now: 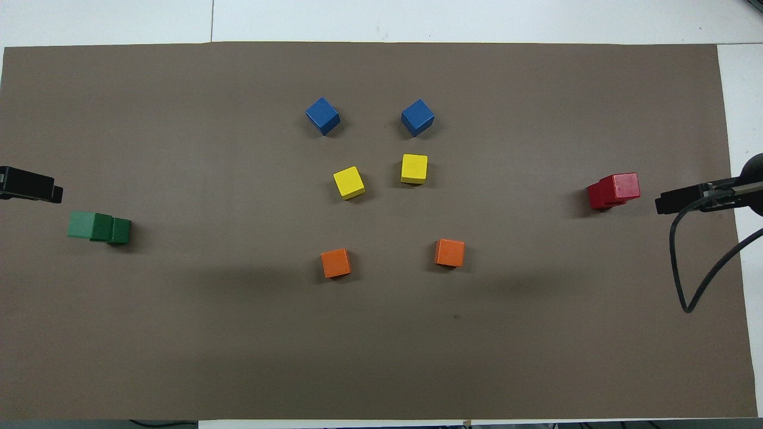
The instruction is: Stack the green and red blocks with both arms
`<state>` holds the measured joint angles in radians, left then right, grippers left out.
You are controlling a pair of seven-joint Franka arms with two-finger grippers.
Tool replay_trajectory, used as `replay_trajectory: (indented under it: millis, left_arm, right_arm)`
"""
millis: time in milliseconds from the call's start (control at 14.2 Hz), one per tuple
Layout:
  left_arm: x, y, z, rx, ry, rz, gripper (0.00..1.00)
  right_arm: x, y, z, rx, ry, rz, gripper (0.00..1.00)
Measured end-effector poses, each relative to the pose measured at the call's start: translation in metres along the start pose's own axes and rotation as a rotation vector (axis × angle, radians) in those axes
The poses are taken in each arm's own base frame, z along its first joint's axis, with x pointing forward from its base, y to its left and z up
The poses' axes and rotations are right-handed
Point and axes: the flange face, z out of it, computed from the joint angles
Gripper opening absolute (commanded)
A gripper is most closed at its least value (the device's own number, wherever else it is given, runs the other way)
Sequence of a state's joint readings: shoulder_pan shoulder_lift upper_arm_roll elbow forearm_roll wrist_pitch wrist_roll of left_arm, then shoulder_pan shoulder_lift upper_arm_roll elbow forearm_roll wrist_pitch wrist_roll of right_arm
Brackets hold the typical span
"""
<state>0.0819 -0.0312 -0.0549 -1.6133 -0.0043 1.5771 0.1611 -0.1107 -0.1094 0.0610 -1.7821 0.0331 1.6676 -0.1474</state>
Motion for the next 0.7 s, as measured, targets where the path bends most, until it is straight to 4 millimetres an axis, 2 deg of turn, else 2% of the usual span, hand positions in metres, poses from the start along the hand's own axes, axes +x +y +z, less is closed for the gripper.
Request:
replay_trajectory:
  millis: [422,633,703]
  left_arm:
    - [0.0001,-0.0005,-0.0001,0.0,0.0,-0.003,1.0]
    - [0.0002,-0.0002,-0.0004,-0.003,0.001,-0.004,1.0]
    - [0.0002,-0.0001,-0.0004,-0.005,0.002,-0.004,1.0]
  right_arm:
    - [0.0087,0.0018,0.005,0.006,-0.026,0.001,0.92]
    - [0.0077,0.0042,0.0067,-0.013,-0.044,0.0,0.94]
    - [0.0077,0.0049,0.0064,-0.019,-0.045,0.0,0.98]
